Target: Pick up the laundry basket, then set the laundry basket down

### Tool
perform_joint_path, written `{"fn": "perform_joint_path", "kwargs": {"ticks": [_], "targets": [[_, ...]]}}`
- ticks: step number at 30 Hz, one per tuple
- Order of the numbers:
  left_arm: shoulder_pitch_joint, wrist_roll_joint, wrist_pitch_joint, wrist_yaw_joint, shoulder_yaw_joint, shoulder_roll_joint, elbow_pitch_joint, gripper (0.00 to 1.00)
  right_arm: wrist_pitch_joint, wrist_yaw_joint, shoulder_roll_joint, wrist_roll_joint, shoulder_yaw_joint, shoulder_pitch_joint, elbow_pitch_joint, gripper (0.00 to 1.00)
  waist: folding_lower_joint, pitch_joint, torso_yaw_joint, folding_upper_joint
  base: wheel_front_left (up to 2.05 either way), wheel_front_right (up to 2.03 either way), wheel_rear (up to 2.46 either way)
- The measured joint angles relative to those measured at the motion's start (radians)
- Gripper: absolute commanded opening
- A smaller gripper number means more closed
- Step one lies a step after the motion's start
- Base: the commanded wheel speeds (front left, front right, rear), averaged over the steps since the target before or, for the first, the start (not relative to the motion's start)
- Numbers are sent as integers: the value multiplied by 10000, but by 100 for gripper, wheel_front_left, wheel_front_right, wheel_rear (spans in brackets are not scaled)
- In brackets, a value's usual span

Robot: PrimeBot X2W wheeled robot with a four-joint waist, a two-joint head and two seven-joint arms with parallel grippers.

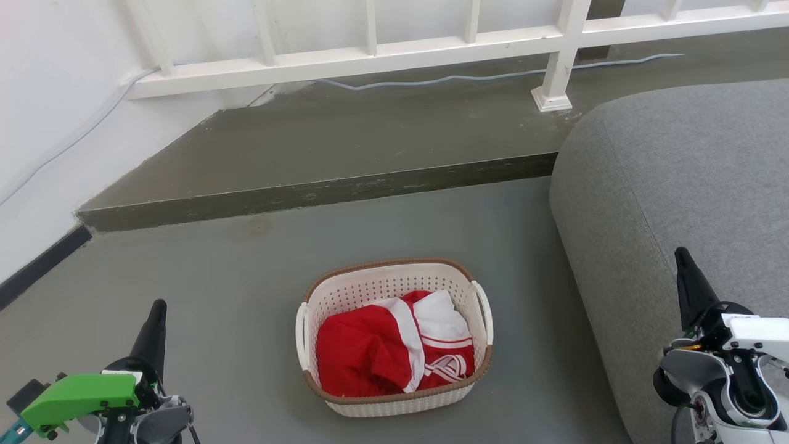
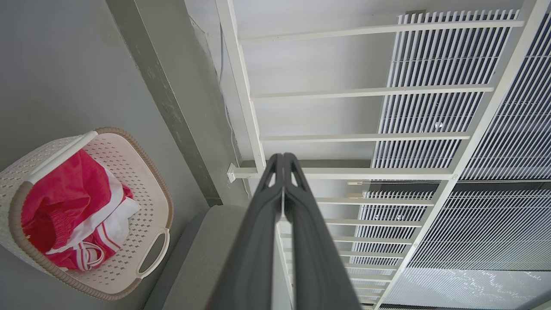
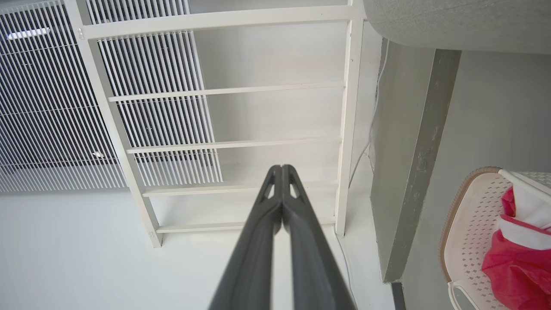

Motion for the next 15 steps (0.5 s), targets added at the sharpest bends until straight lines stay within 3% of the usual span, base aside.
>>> {"fn": "perform_joint_path", "kwargs": {"ticks": [15], "targets": [[0,0,2,0,12,-4,0,0,2,-2,4,-13,-8,0,0,0,0,0,0,0,0,0,0]]}}
